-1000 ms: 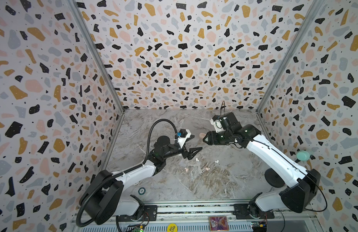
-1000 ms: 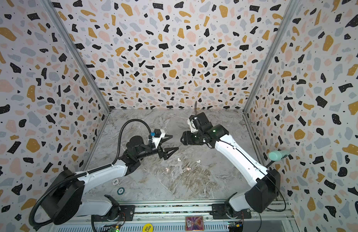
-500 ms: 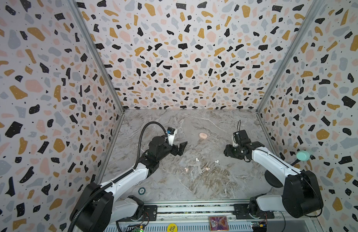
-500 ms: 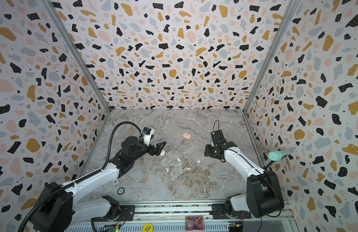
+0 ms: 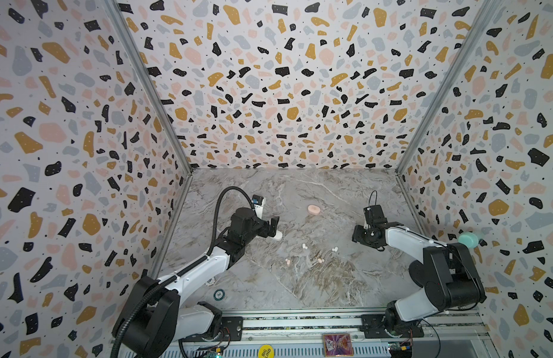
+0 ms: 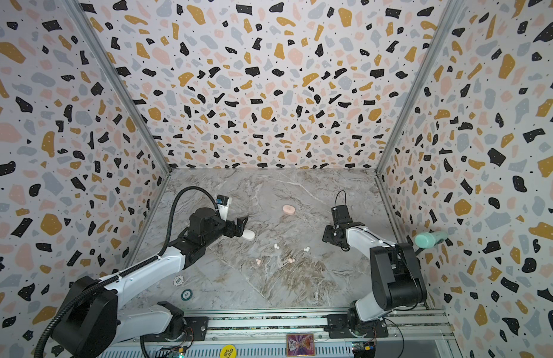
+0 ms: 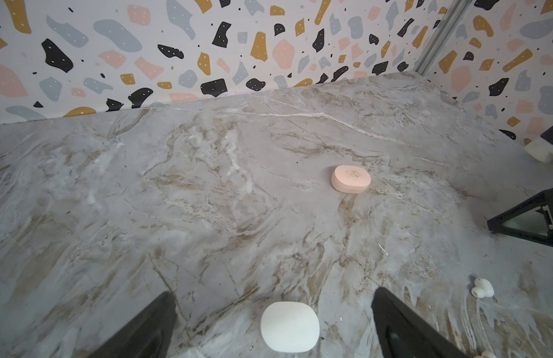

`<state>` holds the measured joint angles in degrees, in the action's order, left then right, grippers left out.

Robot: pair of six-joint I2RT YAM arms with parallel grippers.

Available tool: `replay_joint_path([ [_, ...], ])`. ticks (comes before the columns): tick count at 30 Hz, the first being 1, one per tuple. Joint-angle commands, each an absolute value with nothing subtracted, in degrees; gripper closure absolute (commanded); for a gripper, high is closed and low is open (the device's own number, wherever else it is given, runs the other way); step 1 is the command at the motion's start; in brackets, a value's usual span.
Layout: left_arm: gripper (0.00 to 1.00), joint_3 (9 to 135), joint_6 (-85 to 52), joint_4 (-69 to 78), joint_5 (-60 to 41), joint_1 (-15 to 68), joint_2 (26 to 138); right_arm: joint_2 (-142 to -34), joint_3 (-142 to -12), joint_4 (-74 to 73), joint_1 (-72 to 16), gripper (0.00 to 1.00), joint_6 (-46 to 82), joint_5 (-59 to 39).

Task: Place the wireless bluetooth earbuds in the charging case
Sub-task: 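Set the mint case down on the table and open the right gripper, then move the right gripper to the pink case and lower around it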

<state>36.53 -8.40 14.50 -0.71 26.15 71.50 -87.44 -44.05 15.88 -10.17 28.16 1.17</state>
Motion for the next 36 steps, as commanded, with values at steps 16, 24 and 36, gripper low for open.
replay_joint_path([
  [16,0.0,39.8,-9.2,12.0,3.0,25.6,72.2,-82.7,-50.5,25.8,-13.9,0.07,29.8,5.1],
  [24,0.0,39.5,-9.4,13.4,1.0,25.6,71.5,-83.4,-61.3,31.6,-22.3,0.02,32.1,6.0],
  [36,0.0,39.4,-9.5,14.0,-1.5,25.5,70.9,-107.2,-83.0,27.2,-28.3,0.08,30.1,2.8],
])
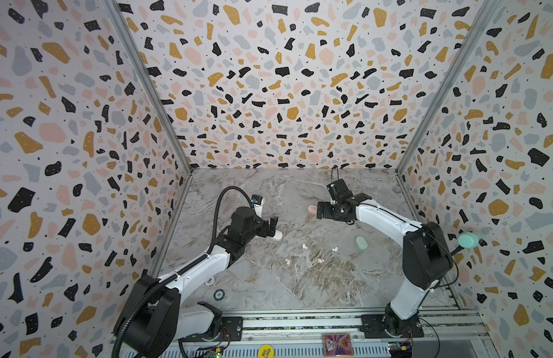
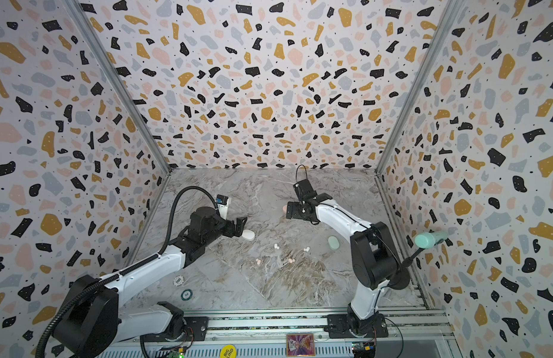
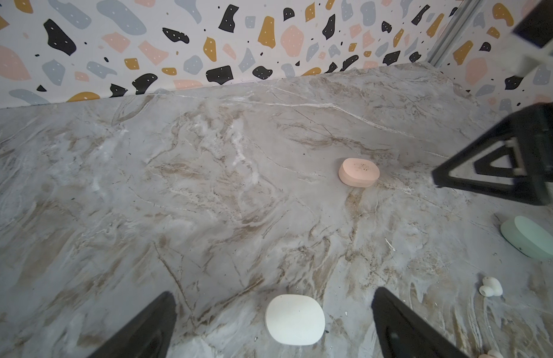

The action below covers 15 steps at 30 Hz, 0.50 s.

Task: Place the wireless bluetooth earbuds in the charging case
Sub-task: 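Move the right gripper to the pink case and lower around it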

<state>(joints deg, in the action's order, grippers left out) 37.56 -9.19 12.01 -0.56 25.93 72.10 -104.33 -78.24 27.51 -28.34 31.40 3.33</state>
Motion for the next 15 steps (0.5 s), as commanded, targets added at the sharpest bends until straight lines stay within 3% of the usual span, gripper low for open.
replay_joint_path([
  [1,0.0,39.3,-9.6,14.0,-1.5,25.5,70.7,-109.1,-85.2,27.1,-28.3,0.09,29.6,2.8],
  [11,0.0,39.1,-9.7,14.0,-2.0,25.6,70.8,-126.8,-105.8,31.3,-28.1,0.24,24.3,2.8],
  [15,0.0,39.0,-9.8,14.0,-2.2,25.6,70.7,-131.1,-110.3,32.8,-28.2,0.35,23.3,1.9],
])
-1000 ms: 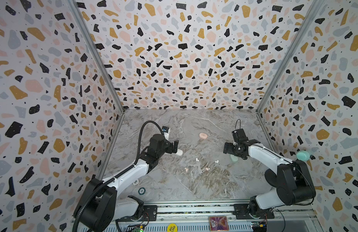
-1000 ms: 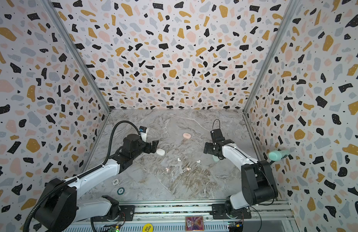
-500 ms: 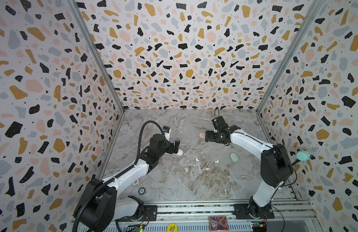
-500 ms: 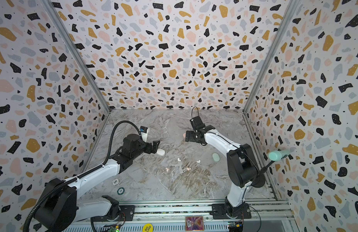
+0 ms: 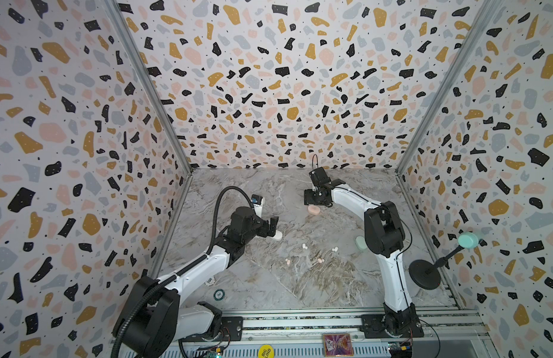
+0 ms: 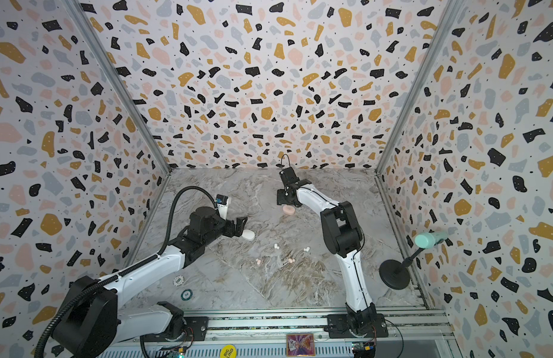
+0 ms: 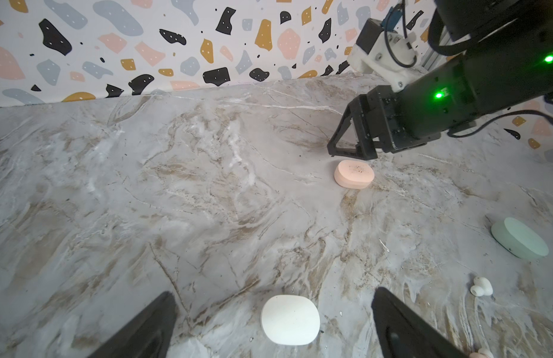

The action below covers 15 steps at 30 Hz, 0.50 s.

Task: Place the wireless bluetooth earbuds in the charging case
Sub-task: 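Move the right gripper to the pink case and lower around it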

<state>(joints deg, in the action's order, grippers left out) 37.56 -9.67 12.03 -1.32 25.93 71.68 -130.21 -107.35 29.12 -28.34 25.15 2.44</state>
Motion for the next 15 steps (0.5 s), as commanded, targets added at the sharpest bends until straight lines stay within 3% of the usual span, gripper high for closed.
replay_joint_path([
  [1,0.0,39.0,-9.8,14.0,-2.3,25.6,70.7,-131.5,-110.8,32.8,-28.2,0.37,23.0,1.4],
  [15,0.0,38.6,-9.9,16.9,-4.7,25.6,70.4,-128.1,-105.0,34.8,-30.8,0.52,18.1,2.0],
])
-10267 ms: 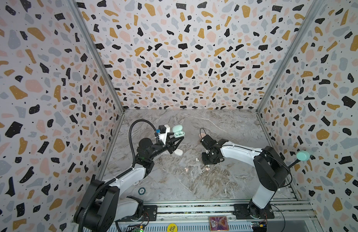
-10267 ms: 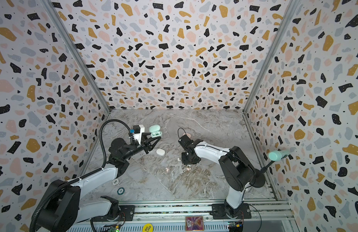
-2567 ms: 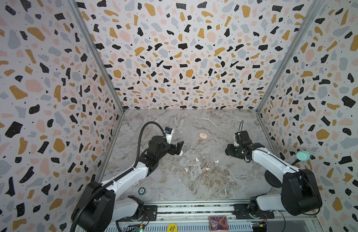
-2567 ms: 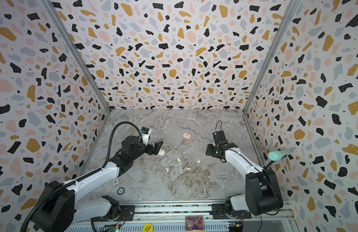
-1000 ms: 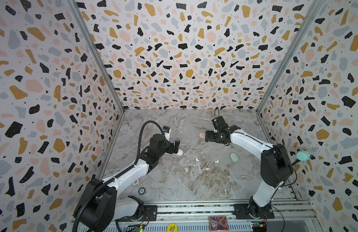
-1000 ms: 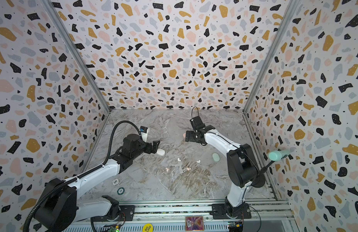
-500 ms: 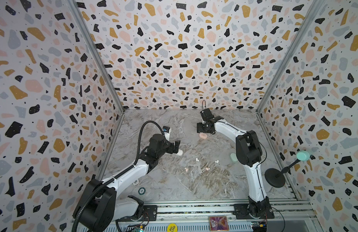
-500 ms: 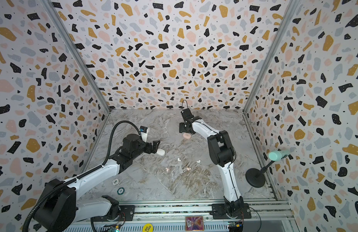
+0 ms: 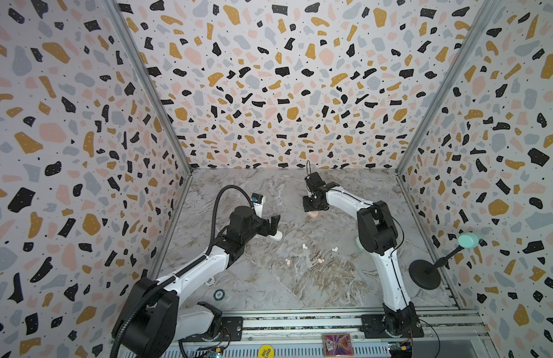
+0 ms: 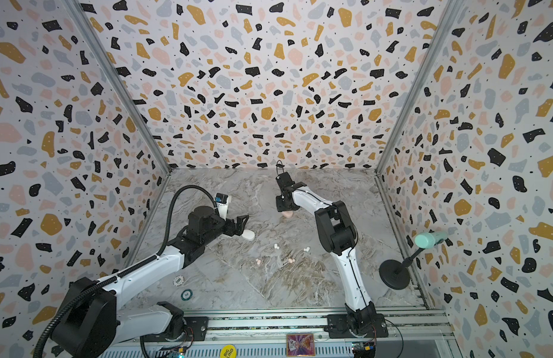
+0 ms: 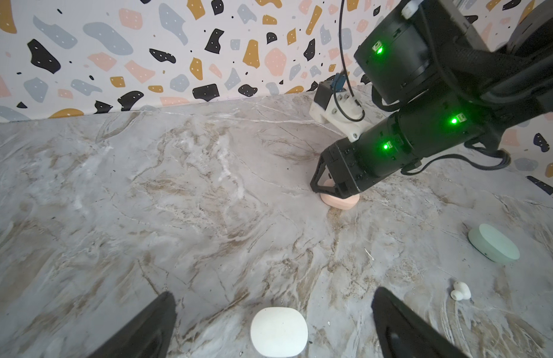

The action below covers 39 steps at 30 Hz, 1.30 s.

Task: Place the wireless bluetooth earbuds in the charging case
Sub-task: 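Move the right gripper to the pink case and lower around it, then close the right gripper on the pink case and lift it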

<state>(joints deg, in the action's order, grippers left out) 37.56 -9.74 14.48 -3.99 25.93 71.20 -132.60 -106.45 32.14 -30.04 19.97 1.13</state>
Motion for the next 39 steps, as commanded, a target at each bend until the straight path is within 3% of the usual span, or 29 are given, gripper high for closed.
replay_joint_path([
  [1,0.0,38.6,-9.9,16.9,-4.7,25.6,70.3,-127.6,-104.3,34.8,-30.9,0.52,17.9,2.0],
  [10,0.0,38.5,-9.9,17.0,-4.9,25.6,70.2,-124.7,-100.5,37.2,-33.8,0.53,14.5,3.3],
  [15,0.0,38.4,-10.0,17.2,-5.1,25.6,70.3,-121.8,-97.7,37.6,-34.7,0.36,14.0,6.0],
  [19,0.0,38.3,-10.2,17.5,-5.3,25.5,70.3,-119.3,-94.8,37.4,-35.0,0.3,13.8,7.3],
  [39,0.0,38.1,-10.2,17.9,-5.4,25.5,70.0,-115.4,-87.8,36.7,-32.6,0.27,10.9,16.4],
])
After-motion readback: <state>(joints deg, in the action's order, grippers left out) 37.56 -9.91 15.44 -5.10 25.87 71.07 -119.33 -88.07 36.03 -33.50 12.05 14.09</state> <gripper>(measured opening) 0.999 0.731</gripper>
